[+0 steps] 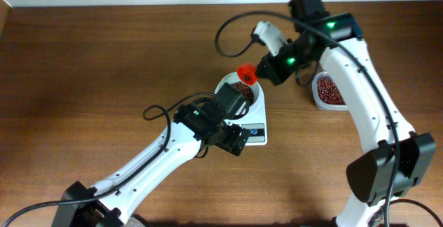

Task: Scoop item into bowl and weigh 50g on scale
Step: 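Carry the filled red scoop with the right gripper over the bowl, then tip the red scoop with the right gripper, trickling beans into bowl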

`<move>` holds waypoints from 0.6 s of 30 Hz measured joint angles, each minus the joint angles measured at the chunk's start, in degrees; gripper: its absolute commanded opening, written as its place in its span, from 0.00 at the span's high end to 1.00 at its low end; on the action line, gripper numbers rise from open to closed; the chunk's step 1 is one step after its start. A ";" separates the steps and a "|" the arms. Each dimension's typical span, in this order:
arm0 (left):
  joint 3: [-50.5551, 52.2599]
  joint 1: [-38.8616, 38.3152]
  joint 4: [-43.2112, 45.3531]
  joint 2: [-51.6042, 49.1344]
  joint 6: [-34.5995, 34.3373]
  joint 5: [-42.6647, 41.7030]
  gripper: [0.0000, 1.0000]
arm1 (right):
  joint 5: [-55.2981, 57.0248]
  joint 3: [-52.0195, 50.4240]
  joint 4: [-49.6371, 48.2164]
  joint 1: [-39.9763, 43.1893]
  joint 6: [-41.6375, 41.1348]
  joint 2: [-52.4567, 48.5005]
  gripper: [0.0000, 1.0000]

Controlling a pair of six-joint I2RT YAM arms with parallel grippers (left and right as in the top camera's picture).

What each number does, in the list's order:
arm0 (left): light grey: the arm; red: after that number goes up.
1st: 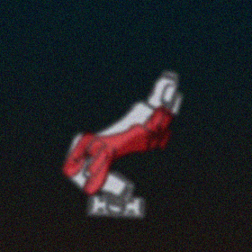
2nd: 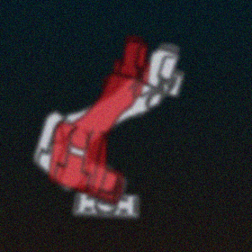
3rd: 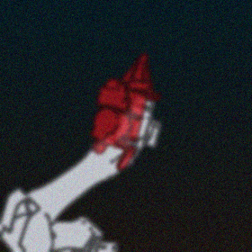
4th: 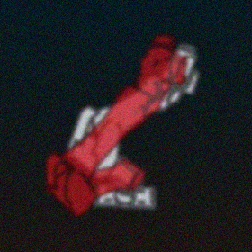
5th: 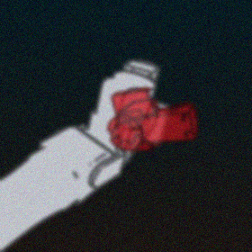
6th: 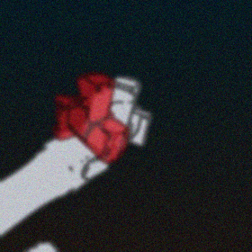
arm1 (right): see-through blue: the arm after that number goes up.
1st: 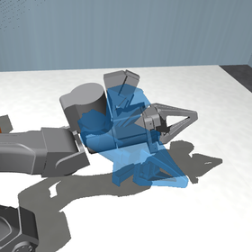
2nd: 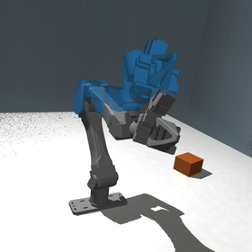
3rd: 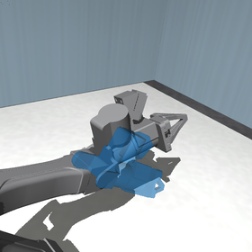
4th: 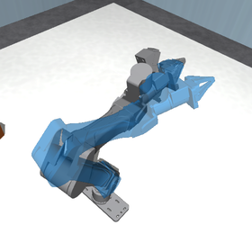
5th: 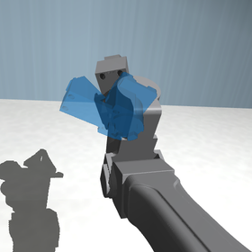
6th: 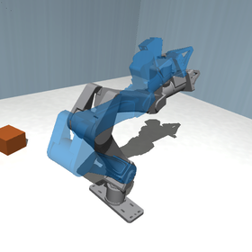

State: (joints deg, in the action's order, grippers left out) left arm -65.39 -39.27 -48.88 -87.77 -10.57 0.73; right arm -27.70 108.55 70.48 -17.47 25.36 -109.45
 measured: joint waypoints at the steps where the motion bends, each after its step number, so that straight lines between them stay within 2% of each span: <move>1: 0.00 0.00 0.00 0.00 0.00 0.00 0.01 | 1.77 0.00 -0.17 -0.90 0.22 0.00 0.96; 7: 0.00 0.00 0.02 0.00 0.00 0.02 0.01 | 8.79 0.00 -2.86 -4.81 2.78 0.00 0.96; 18: 0.00 0.00 0.02 0.00 0.00 0.00 0.02 | 10.80 0.00 -3.63 -6.21 5.31 0.00 0.96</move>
State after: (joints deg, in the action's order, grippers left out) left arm -65.39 -39.27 -48.86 -87.77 -10.57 0.73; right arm -16.91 108.55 66.85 -23.68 30.68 -109.45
